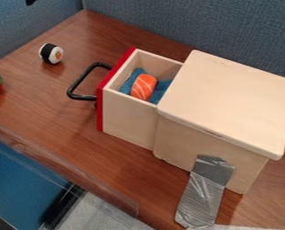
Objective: Close the drawer
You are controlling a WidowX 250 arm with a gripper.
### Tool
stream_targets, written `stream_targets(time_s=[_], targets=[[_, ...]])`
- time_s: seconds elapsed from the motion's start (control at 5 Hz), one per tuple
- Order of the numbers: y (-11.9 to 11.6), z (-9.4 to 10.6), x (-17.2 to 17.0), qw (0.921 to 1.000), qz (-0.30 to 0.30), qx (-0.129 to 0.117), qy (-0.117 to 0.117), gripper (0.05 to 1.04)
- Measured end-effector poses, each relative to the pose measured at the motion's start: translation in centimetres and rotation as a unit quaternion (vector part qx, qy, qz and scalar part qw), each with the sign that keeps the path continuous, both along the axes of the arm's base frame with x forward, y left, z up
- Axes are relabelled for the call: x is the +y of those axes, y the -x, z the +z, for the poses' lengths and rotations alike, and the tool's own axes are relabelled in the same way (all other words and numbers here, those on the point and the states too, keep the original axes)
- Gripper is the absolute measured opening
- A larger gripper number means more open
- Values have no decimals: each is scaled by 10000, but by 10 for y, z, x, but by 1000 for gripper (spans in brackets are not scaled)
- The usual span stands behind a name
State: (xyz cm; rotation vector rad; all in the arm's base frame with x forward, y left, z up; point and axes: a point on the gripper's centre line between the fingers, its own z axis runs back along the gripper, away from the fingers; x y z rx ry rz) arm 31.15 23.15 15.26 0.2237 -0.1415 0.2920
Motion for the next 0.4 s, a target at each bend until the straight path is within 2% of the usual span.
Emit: stream_targets(time_s=[0.2,0.4], targets=[[0,-16,-2,9998,-41,135,142,1001],[-3,-28,12,9976,-624,-285,106,1001]])
